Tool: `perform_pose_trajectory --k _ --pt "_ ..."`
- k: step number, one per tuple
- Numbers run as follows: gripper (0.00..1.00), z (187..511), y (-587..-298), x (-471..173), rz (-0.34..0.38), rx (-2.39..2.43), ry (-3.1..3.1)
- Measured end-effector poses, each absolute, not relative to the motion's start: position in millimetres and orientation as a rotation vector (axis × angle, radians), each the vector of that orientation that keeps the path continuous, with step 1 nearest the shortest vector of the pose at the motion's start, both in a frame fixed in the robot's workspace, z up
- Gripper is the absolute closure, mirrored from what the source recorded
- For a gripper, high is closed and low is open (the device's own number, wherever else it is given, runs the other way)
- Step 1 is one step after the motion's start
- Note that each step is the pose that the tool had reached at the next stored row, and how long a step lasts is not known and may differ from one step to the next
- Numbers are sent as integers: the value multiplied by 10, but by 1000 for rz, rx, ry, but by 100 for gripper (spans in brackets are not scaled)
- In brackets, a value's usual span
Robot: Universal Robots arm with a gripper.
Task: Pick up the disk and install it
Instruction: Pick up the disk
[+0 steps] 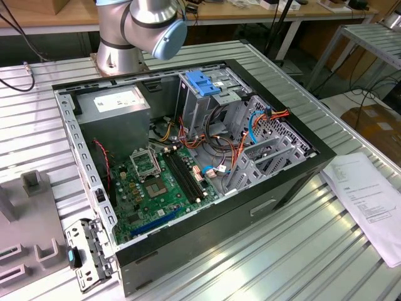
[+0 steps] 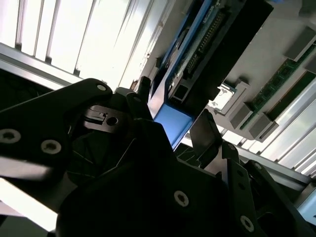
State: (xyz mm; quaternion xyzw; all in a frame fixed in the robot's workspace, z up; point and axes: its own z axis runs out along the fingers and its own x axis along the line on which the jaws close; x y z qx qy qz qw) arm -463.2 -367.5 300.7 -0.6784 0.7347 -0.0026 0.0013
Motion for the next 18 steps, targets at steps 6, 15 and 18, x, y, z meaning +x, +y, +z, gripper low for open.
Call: perform_pose_trajectory --k 6,15,18 --pt "40 2990 -3638 -4632 -9 -2128 2310" --pt "48 2984 -3642 -4647 -11 -2128 2313" --pt "55 2979 -3648 -4649 -10 -2128 2314"
